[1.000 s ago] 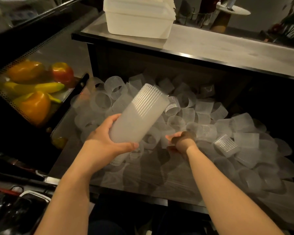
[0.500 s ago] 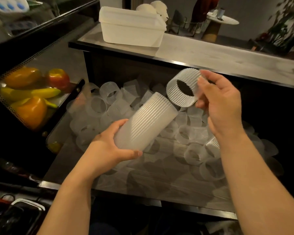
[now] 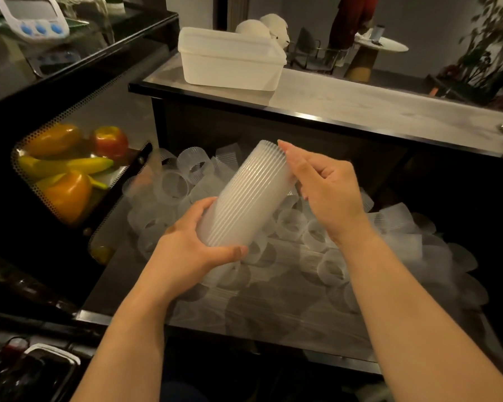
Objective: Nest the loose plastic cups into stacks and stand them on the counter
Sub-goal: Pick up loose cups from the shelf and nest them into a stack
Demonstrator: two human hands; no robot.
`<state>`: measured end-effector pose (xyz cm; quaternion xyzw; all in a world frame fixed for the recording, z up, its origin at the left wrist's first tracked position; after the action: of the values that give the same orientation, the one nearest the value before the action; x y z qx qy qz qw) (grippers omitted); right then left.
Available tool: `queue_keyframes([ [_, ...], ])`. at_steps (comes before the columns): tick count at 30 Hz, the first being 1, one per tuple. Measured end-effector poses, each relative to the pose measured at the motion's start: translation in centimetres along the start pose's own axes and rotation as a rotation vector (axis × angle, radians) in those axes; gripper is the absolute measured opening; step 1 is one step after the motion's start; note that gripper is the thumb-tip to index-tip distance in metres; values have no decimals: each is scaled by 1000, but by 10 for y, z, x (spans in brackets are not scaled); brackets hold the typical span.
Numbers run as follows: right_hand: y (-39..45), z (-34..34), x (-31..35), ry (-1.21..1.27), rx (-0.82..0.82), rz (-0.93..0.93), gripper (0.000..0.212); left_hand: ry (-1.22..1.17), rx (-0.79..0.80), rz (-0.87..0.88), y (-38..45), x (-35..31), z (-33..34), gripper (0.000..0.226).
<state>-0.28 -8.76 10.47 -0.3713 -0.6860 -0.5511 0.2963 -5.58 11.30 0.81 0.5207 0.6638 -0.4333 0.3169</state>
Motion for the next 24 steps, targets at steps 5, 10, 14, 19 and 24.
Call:
queue_keyframes([
  [5,5,17,-6,-155,168,-25,33,-41,-43,-16,3,12,-7,77],
  [10,-4,24,-46,-138,138,82,38,-74,-98,-69,8,28,-18,82],
  [14,-37,37,-126,-357,273,318,27,-81,-109,-59,10,28,-26,83],
  [19,-105,70,-188,-647,721,542,35,-98,-114,-87,10,34,-28,86],
  [24,-113,74,-221,-847,836,693,39,-103,-89,-87,8,35,-24,88],
])
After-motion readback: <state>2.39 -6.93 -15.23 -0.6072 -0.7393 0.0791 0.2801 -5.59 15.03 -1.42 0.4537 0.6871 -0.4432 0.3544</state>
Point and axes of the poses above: each hand's wrist, its own y-axis towards the middle knuckle, its own z-axis out of the palm, x = y × z, the point moved 8 cm from there along y, towards the middle knuckle, and after that the axes turned 14 degrees about -z, right-handed, at the moved point
